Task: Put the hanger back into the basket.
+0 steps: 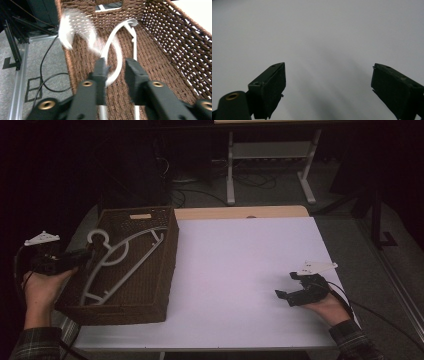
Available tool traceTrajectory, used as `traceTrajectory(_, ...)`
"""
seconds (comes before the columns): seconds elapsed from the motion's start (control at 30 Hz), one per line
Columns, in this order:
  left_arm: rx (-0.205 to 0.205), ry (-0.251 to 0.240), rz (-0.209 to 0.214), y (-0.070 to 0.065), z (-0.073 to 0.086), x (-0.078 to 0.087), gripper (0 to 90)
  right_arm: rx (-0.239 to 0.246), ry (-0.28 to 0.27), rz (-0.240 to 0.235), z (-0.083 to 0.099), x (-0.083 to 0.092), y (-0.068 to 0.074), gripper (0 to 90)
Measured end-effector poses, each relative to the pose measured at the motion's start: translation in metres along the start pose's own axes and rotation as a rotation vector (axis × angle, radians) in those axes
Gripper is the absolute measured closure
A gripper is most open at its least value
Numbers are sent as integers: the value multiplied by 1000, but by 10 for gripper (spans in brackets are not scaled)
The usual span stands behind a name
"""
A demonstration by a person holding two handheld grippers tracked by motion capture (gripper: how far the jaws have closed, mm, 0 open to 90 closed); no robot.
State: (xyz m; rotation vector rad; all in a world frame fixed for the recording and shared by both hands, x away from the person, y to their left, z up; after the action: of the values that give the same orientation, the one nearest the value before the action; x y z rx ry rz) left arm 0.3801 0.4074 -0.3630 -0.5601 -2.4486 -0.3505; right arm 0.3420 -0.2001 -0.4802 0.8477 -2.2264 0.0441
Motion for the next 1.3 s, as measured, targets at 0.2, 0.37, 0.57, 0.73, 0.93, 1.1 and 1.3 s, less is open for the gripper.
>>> traceTrajectory(0.2, -46, -41, 68, -26, -22, -2, 477, 0, 1, 0, 0, 0, 0, 118)
traceTrajectory(0.37, -90, -80, 147, -65, -46, -9, 383, 1, -3, -3, 0, 0, 0, 119)
traceTrajectory(0.57, -131, -105, 220, -112, -71, -22, 255, -3, -7, -7, -1, 2, 0, 120)
traceTrajectory(0.73, -177, -121, 280, -152, -88, -30, 186, -10, -20, -17, -3, 4, 1, 123)
traceTrajectory(0.93, -231, -159, 358, -203, -107, -39, 150, -5, -52, -30, -10, 11, 5, 122)
traceTrajectory(1.1, -269, -181, 420, -245, -115, -53, 139, -3, -70, -40, -14, 15, 7, 120)
traceTrajectory(1.3, -307, -186, 478, -292, -113, -78, 137, 1, -80, -47, -15, 18, 9, 120)
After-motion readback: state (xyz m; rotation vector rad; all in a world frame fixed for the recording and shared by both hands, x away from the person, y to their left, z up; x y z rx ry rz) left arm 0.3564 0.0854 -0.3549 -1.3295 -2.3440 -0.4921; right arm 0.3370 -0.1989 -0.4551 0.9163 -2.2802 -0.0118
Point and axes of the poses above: each handheld gripper's, and its own axes: x roughly backward along the jaws, z roughly out of its underside, y roughly to its left, the point moved 8 cm from there along -x, roughly forward along the jaws, and after that the axes turned 12 degrees about -x, right-handed, at the moved point
